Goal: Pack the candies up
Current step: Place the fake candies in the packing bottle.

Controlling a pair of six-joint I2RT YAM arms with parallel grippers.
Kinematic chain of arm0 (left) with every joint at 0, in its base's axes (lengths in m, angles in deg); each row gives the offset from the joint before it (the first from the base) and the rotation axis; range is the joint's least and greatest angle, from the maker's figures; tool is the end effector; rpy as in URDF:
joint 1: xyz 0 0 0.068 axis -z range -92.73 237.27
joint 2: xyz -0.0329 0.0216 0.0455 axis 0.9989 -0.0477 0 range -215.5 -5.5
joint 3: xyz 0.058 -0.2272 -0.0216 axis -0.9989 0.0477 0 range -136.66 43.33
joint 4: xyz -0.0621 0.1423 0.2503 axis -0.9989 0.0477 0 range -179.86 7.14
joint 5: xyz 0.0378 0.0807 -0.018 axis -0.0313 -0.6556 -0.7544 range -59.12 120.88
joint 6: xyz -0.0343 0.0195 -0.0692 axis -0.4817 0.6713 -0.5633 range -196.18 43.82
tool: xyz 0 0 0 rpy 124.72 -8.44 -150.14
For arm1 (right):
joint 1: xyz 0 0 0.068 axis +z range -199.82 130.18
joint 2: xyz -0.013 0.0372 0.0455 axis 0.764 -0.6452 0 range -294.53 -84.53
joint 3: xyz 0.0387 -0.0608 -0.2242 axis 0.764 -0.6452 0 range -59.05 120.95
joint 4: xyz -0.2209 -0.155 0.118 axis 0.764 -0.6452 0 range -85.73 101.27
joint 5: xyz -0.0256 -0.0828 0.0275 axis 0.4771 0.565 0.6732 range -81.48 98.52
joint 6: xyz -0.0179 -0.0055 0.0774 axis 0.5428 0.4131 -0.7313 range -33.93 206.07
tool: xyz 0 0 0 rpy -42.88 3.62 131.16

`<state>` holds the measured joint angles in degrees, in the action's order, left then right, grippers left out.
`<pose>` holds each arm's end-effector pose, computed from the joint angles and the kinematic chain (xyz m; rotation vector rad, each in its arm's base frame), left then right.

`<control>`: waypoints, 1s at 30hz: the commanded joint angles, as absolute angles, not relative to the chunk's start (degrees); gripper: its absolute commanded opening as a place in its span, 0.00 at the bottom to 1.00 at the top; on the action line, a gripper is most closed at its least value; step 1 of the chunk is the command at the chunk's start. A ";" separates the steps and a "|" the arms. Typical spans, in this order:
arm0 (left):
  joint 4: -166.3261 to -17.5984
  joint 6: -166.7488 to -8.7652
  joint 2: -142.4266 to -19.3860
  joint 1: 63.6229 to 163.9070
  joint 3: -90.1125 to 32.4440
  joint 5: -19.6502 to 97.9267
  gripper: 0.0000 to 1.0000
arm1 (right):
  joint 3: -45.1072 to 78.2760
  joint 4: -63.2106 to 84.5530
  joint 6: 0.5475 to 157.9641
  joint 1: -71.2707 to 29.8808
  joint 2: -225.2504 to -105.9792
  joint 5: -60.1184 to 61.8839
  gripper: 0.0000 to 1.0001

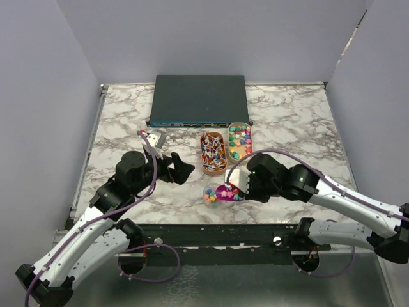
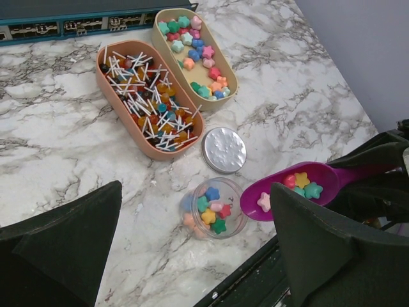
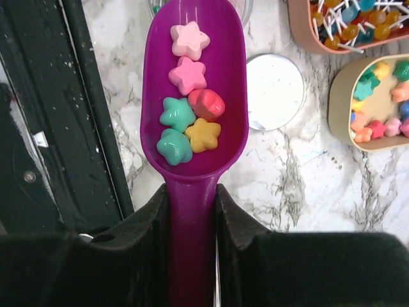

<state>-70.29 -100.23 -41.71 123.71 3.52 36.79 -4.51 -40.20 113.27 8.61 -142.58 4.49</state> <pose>0.1975 -0.1546 0.2849 0.2830 1.9101 -0.8193 0.1351 0.2290 0.2307 -1.7570 1.8546 0.3034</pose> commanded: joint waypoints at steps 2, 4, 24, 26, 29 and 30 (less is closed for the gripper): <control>-69.38 -99.38 -40.93 123.34 3.40 35.51 0.98 | 0.01 -45.29 114.77 8.88 -146.34 8.26 0.01; -69.40 -99.35 -40.88 123.26 3.38 35.48 0.98 | 1.01 -45.82 115.02 8.85 -147.54 8.29 0.01; -69.21 -99.02 -40.84 121.83 3.39 36.09 0.98 | 9.88 -54.31 114.69 12.63 -157.16 17.58 0.01; -69.13 -99.04 -40.83 121.73 3.36 36.05 0.98 | 10.81 -55.61 114.37 13.44 -158.11 19.46 0.01; -69.03 -99.09 -40.77 121.64 3.42 36.02 0.99 | 12.57 -57.80 114.02 14.43 -159.64 21.56 0.01; -68.98 -99.06 -40.68 121.63 3.35 36.08 0.98 | 13.06 -57.99 114.02 14.50 -159.85 21.92 0.01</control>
